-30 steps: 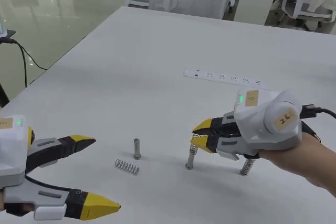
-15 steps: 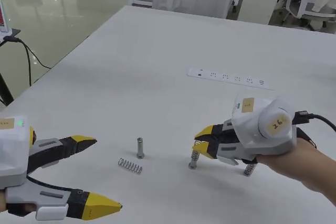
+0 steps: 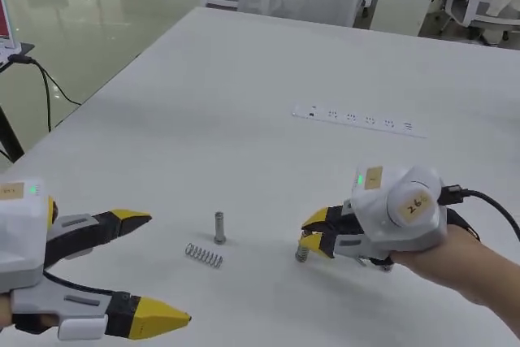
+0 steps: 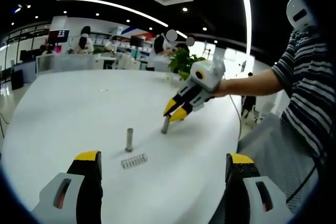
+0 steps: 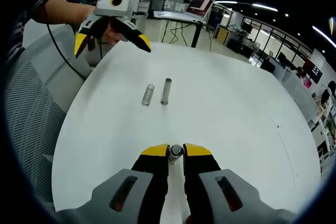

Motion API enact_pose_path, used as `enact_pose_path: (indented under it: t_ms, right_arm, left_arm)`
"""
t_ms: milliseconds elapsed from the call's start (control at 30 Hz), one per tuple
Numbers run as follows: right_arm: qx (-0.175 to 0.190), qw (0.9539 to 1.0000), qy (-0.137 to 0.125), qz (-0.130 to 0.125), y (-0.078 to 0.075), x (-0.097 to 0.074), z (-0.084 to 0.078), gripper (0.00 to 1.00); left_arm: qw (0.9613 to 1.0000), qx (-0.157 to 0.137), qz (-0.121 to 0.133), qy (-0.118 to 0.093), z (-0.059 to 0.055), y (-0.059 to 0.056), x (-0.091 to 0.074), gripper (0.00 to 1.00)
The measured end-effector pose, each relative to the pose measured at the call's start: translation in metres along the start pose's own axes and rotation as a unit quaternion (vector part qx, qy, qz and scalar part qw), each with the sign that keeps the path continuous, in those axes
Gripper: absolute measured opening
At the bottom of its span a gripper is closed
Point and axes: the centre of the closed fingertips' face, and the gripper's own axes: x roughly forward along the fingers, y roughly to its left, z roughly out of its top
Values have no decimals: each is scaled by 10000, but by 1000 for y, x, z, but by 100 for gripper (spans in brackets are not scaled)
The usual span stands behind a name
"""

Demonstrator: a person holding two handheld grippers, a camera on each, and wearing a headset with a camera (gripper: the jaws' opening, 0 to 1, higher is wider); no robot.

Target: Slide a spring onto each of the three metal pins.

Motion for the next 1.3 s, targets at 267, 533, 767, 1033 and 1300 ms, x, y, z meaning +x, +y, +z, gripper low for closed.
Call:
enact_pose_path:
  t_ms: [267,533,767,1033,1300]
  right_arm:
    - [91,9999,-49,-9,0,1,2,8]
    - [150,9997,-170,-31,-1,-6,11,11]
    - [263,9981,-543,-145,-3,-15,36,10]
    - [153,9960,-875,-15,8,-9,73,10]
    - [67,9949,-994,140,16,3,94,10]
  left_arm:
    - [10000,5,3,-3,2,1,1,95]
    - [10000,15,-13,-10,6,2,1,95]
    - [10000,17,-18,-8,7,2,1,94]
    - [10000,51,-24,-19,10,2,-1,95]
    - [10000,67,16,-22,10,3,-6,94]
